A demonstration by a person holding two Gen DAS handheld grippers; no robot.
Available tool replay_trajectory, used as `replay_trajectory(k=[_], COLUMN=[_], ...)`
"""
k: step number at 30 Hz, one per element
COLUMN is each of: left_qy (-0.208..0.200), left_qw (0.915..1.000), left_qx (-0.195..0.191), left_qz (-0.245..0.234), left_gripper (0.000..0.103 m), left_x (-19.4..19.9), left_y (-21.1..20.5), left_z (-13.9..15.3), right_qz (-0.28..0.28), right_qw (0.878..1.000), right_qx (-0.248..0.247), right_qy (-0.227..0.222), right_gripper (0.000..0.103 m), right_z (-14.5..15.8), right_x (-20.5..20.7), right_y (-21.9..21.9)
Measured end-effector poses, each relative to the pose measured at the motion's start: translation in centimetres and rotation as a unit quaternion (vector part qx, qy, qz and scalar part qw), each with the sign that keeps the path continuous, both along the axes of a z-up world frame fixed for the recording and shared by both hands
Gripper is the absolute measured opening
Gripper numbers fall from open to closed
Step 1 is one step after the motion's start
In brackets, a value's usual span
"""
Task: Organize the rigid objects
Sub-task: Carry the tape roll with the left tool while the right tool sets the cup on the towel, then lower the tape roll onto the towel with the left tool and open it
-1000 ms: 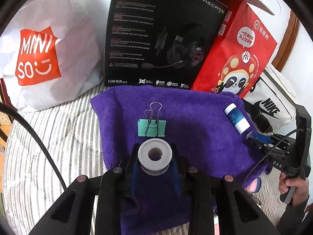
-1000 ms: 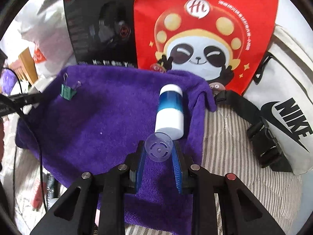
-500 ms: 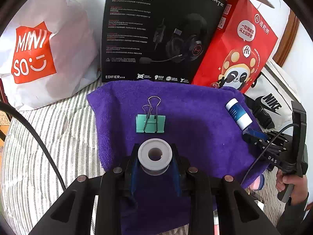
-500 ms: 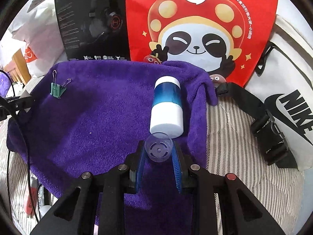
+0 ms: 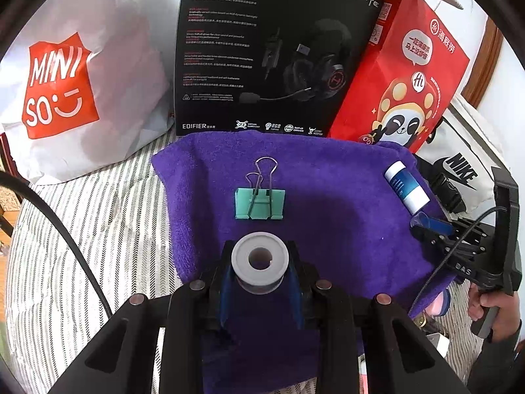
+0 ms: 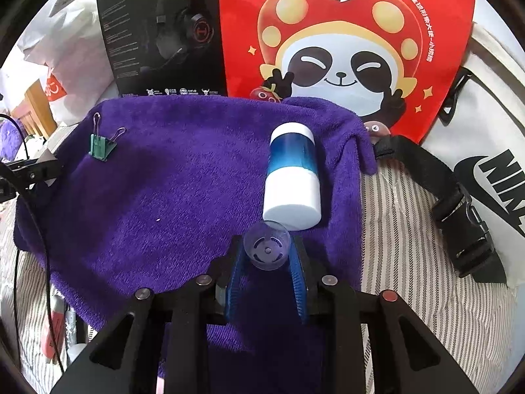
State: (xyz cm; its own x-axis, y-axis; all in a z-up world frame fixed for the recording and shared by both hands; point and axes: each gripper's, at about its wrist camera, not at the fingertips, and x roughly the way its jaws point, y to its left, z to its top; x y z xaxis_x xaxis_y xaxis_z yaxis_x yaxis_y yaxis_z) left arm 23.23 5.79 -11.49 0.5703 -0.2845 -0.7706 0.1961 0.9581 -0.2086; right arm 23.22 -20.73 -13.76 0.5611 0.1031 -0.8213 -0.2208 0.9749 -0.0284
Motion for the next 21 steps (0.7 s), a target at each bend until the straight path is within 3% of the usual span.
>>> replay_trajectory(k=[6,12,21], left_qy=[0.000,0.001,0.006], left_qw=[1.0000,1.0000,0.9996], left_qx=[0.000,-0.003,0.029], left_qz=[0.000,0.002,0.002], left_gripper=[0.027,0.027,0.027], left_x=[0.1,0.3,1.7], left_y=[0.0,0.1,-0.6], left_z=[-0.2,-0.6,-1.6], right_qz=[0.007,-0.003,-0.005], right_qw=[1.000,1.000,0.996], right_qx=[-0.010,0.019,0.077], right_qy=[0.003,-0.016,-0.040], right_gripper=[0.052,0.052,0.052], right_z=[0.7,2.0,2.9], right_x=[-1.4,-2.9,-3.6], right_y=[0.4,-0.7,-2.0])
